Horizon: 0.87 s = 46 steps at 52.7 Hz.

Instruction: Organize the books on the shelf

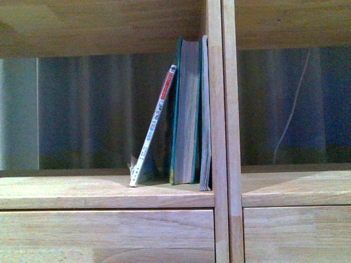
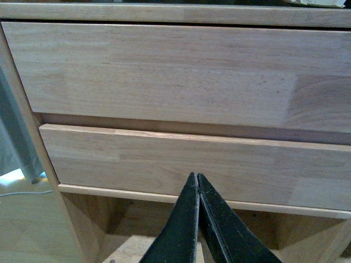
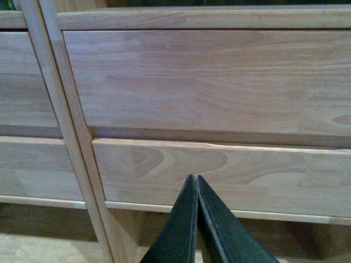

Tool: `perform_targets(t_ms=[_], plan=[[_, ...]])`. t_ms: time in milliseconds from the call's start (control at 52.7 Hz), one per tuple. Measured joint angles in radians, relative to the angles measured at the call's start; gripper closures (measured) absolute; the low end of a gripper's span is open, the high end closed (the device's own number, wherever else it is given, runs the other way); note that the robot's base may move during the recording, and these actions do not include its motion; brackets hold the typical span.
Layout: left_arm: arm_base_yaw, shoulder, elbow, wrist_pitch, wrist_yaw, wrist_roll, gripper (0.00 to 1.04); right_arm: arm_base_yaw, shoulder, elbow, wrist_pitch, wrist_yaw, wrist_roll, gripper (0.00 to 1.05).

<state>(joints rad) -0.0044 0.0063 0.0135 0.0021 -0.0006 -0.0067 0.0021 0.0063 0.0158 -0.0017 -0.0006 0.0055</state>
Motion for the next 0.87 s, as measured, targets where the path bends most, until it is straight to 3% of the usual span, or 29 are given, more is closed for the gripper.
perform_targets(t_ms=[38,361,570,873], plan=[[0.000,0.000,0.000,0.000,0.000,0.000,1.02,0.000,0.000,0.000,0.000,0.000,0.000,1.02],[0.000,0.000,0.000,0.000,0.000,0.000,0.51,0.000,0.000,0.000,0.000,0.000,-0.002,0.51],[0.000,0.000,0.000,0.000,0.000,0.001,0.06,0.000,0.000,0.000,0.000,0.000,-0.002,0.07],[0.000,0.000,0.000,0.000,0.000,0.002,0.07,0.000,0.000,0.000,0.000,0.000,-0.002,0.07]])
